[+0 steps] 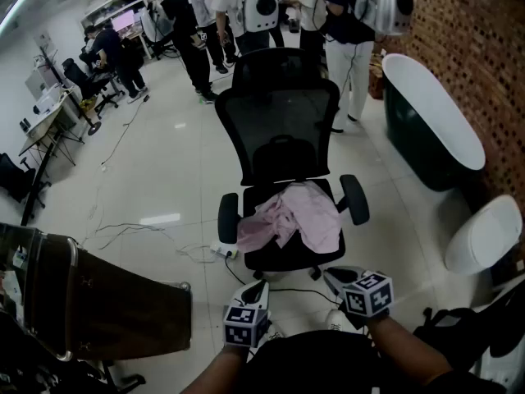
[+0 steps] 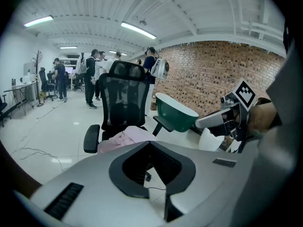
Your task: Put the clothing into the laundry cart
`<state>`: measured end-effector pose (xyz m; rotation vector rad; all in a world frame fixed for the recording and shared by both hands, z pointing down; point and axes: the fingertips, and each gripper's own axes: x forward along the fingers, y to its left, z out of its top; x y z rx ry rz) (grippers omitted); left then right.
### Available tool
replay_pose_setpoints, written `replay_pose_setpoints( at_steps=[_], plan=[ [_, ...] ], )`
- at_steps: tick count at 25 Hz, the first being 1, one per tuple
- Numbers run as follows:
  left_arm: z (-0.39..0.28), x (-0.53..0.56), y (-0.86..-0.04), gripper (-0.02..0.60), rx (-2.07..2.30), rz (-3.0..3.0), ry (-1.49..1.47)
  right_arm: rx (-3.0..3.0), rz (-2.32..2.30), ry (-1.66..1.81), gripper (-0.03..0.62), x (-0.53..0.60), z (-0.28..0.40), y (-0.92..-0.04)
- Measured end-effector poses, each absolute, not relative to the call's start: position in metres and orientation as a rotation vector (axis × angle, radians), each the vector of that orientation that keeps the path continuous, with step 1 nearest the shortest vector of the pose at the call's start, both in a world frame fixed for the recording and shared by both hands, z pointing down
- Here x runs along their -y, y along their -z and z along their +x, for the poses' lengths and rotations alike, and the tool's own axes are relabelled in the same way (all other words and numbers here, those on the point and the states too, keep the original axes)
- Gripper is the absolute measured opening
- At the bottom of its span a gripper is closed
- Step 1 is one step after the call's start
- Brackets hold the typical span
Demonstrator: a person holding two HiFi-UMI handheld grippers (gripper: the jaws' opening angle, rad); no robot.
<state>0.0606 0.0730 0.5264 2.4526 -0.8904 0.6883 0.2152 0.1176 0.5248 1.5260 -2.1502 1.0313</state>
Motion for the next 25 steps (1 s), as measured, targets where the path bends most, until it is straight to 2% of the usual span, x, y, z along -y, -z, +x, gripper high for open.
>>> replay_pose_setpoints(
  at_steps=[25],
  plan=[
    [-0.028, -0.034, -0.544, 0.0, 0.819, 2.462, -0.707, 2.056, 1.592, -1.027, 0.071, -0.085, 0.14, -0.537]
  ],
)
